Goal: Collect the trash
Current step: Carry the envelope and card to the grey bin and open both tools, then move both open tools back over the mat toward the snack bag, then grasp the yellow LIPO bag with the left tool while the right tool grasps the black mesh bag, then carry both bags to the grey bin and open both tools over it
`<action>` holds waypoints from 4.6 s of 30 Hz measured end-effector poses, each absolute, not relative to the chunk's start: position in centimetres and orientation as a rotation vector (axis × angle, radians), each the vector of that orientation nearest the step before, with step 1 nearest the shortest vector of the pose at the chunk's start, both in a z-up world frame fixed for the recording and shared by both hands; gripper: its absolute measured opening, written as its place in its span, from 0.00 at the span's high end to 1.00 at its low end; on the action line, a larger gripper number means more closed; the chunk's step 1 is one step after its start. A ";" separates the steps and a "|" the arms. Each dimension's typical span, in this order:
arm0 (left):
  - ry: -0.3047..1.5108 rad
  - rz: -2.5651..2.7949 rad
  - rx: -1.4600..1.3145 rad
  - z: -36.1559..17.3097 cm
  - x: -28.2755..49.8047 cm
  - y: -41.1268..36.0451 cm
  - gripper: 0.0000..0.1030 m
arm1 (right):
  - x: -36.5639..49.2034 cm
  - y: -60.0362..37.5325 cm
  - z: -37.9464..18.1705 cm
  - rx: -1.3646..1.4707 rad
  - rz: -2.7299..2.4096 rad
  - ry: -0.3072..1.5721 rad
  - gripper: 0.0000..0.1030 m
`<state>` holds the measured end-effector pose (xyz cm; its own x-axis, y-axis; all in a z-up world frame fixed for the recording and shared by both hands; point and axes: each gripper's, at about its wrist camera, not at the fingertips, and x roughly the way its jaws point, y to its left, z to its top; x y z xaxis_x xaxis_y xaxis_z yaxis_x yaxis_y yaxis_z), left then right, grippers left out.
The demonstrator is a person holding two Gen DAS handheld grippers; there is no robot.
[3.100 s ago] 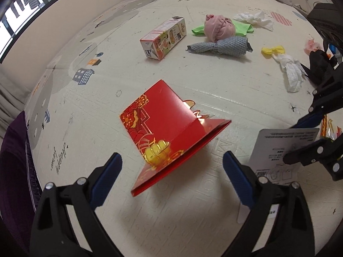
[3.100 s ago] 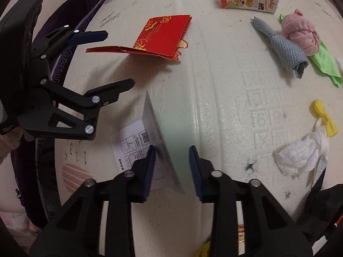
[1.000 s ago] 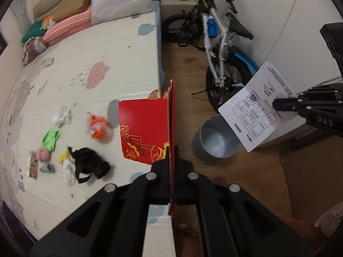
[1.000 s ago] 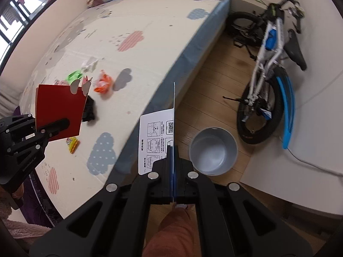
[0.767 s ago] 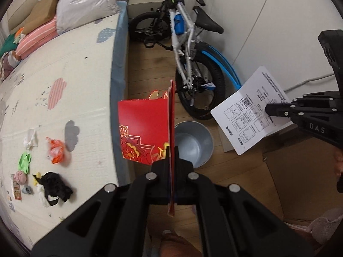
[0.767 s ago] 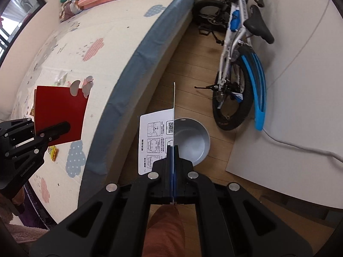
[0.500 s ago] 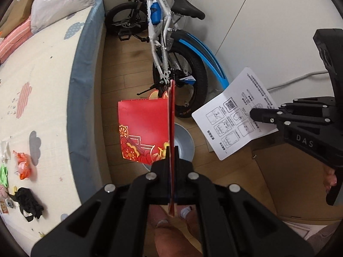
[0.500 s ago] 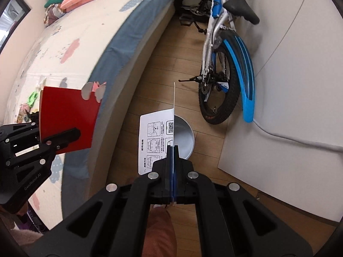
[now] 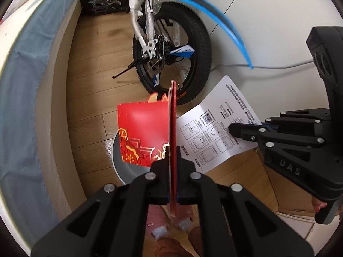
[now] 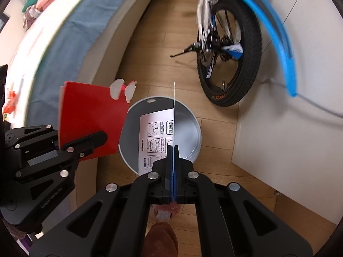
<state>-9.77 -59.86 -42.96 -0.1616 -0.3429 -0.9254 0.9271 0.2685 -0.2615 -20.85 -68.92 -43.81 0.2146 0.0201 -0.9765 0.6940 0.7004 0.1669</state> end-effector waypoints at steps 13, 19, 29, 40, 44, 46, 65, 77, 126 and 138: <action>1.216 -1.227 0.644 -46.4 -8.2 -58.6 0.33 | -20.2 -68.7 -47.3 0.676 -0.558 1.310 0.55; 1.204 -1.168 0.619 -44.1 -7.4 -57.4 0.33 | -19.8 -67.8 -45.6 0.646 -0.535 1.334 0.55; 1.155 -0.909 0.514 -37.2 -4.8 -51.0 0.28 | -14.9 -63.1 -38.3 0.455 -0.347 1.296 0.53; 1.162 -0.483 0.342 -30.2 -1.0 -37.6 0.27 | -6.5 -53.6 -30.1 0.240 -0.034 1.214 0.45; 1.144 -0.329 0.276 -28.0 0.3 -31.6 0.27 | -3.8 -49.1 -28.4 0.174 0.069 1.185 0.45; 1.139 -0.265 0.245 -27.1 0.9 -28.7 0.27 | -2.4 -46.3 -27.6 0.147 0.115 1.171 0.45; 1.139 -0.166 0.077 -25.5 6.0 -11.9 0.27 | 7.5 -25.8 -24.8 0.020 0.196 1.129 0.38; 1.227 -0.173 0.048 -32.1 7.9 -11.3 0.27 | 11.0 -25.8 -31.1 -0.028 0.174 1.202 0.38; 1.166 -0.291 0.238 -29.5 10.0 -15.2 0.61 | 7.7 -30.3 -29.6 0.111 0.103 1.184 0.63; 1.116 -0.503 0.355 -28.0 7.9 -26.5 0.61 | 0.0 -41.1 -29.4 0.270 -0.129 1.186 0.63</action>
